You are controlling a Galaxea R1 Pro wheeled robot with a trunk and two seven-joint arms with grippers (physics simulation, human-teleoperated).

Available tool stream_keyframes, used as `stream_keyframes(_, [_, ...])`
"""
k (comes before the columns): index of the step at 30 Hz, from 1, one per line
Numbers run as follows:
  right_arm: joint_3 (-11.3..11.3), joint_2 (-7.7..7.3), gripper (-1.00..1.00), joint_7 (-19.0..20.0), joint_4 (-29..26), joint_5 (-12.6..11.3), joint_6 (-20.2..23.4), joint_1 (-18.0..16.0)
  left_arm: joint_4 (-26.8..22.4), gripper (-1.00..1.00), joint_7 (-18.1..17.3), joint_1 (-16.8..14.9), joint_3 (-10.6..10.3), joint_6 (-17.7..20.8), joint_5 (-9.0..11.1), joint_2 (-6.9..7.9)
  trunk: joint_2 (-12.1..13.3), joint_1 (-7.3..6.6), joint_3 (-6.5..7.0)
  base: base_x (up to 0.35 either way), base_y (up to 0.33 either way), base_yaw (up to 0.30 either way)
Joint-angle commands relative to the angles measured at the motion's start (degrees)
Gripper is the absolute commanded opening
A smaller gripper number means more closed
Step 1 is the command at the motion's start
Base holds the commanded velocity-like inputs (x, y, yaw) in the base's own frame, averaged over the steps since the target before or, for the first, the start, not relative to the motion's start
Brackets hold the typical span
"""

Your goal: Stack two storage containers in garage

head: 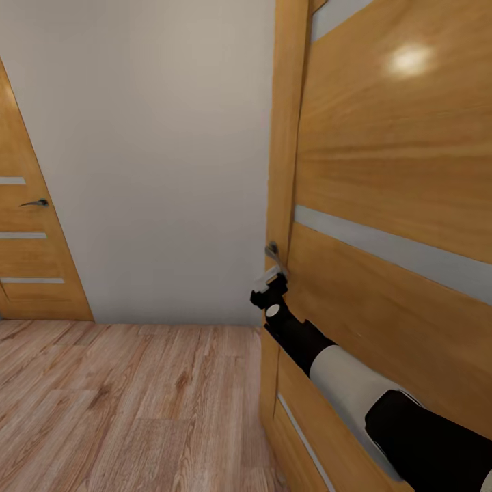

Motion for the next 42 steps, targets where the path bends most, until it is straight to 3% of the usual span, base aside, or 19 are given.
stream_keyframes(1, [-0.3, 0.00, 1.00, -0.4, 0.1, 0.7, 0.6, -0.1, 0.0, 1.00, 0.0, 0.0, 0.4, -0.1, 0.1, -0.02, 0.0, 0.00, -0.06, 0.000, 0.000, 0.000])
stream_keyframes(6, [-1.2, -0.10, 1.00, -0.4, 0.1, 0.8, 0.5, -0.1, 0.0, 1.00, 0.0, 0.0, 0.4, -0.1, 0.1, 0.00, 0.0, 0.00, -0.06, 0.000, 0.000, 0.000])
stream_keyframes(11, [-2.5, -2.86, 1.00, -0.4, 0.0, 0.8, 0.5, -0.1, 0.0, 1.00, 0.0, 0.0, 0.4, -0.1, 0.1, -0.01, 0.0, 0.00, -0.06, 0.000, 0.000, 0.000])
stream_keyframes(22, [-5.1, -6.26, 1.00, -0.4, -0.4, 1.0, 0.5, -0.1, 0.0, 1.00, 0.0, 0.0, 0.4, -0.1, 0.1, -0.01, 0.0, 0.00, -0.06, 0.000, 0.000, 0.000])
stream_keyframes(27, [-6.7, -10.72, 1.00, -0.4, -0.8, 1.1, 0.4, -0.1, 0.0, 1.00, 0.0, 0.0, 0.4, -0.1, 0.0, -0.02, 0.0, 0.00, -0.06, 0.000, 0.000, 0.000])
stream_keyframes(30, [-7.5, -11.59, 1.00, -0.4, -0.8, 1.1, 0.4, -0.1, 0.0, 1.00, 0.0, 0.0, 0.4, -0.1, 0.0, 0.00, 0.0, 0.00, -0.06, 0.000, 0.000, 0.000])
stream_keyframes(33, [-8.3, -13.90, 1.00, -0.4, -1.1, 1.1, 0.4, -0.1, 0.0, 1.00, 0.0, 0.0, 0.4, -0.1, 0.0, -0.01, 0.0, 0.00, -0.06, 0.000, 0.000, 0.000])
stream_keyframes(42, [-10.0, -15.94, 1.00, -0.5, -1.7, 1.1, 0.5, -0.1, 0.0, 1.00, 0.0, 0.0, 0.4, -0.1, 0.0, -0.01, 0.0, 0.00, -0.06, 0.000, 0.000, 0.000])
